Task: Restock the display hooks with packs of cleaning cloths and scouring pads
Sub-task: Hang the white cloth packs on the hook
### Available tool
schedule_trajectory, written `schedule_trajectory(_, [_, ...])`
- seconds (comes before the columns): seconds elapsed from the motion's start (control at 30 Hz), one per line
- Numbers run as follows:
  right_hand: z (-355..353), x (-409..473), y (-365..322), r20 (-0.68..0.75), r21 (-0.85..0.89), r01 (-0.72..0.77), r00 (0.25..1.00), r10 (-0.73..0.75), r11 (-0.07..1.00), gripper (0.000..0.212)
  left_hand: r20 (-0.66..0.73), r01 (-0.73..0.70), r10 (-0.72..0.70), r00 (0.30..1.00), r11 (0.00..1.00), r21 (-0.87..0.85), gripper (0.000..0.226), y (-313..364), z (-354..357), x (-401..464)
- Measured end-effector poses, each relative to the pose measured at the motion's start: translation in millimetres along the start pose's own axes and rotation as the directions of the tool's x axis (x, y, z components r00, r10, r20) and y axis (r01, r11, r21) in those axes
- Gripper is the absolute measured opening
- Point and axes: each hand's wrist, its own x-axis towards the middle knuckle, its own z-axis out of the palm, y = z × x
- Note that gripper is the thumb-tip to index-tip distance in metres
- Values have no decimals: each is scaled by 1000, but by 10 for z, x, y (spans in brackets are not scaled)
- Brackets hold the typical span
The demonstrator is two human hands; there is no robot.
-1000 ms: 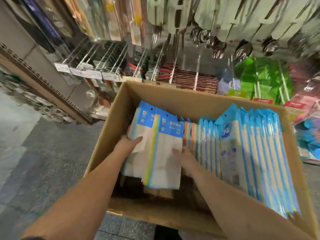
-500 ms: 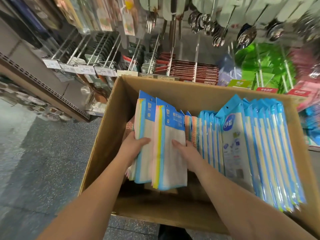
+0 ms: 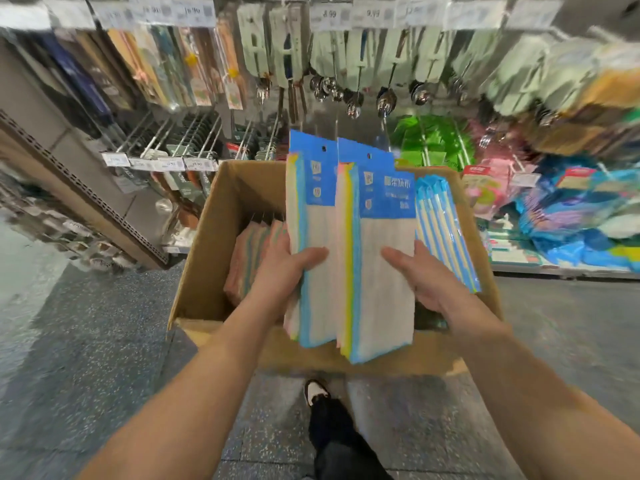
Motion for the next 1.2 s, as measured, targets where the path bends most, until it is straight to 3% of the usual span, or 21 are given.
schedule_trajectory(0.13, [-401,-671,-326,-129,33,86,988,-81,996,72,51,-97,95,994,994,45,56,386,544,-304])
schedule_trajectory(0.23, [-784,-1259,-485,-180,31,143,974,-135,989,38,120,-114,115,986,993,-12,45,572,1047,-600])
schedule_trajectory(0.3, [-1134,-1652,-411,-198,0,138,971,-135,990,27,178,-110,108,978,994,1,31,570,1439,-806])
schedule_trajectory(0.57, [-2718,-2761,213,-410,94,100,910,-53,991,70,434,-27,-1,901,998,58,23,383,3368,-1215])
schedule_trajectory(0.73, [-4117,-3371,474,-554,161,134,832,-23,978,42,559,-107,-11,829,978,177,30,317,5031,-1127])
schedule_trajectory(0.8, [-4687,-3662,508,-631,192,158,776,-1,969,37,598,-112,-25,801,975,192,31,275,5752,-1143])
schedule_trajectory(0.9, [-5535,-4087,553,-725,185,213,689,-13,959,60,652,-92,-52,757,978,185,19,231,6788,-1224])
schedule_trajectory(1.0, [-6247,-4426,541,-811,132,239,585,-34,962,69,697,-89,-58,714,981,173,28,265,7666,-1266])
schedule_trajectory(1.1, [-6867,-4596,489,-881,56,251,468,-71,966,102,738,-109,-49,673,980,164,27,388,8432,-1247])
schedule_trajectory(1.2, [-7471,-4688,361,-933,4,265,348,-91,964,112,779,-139,-15,627,982,130,19,526,9142,-1137])
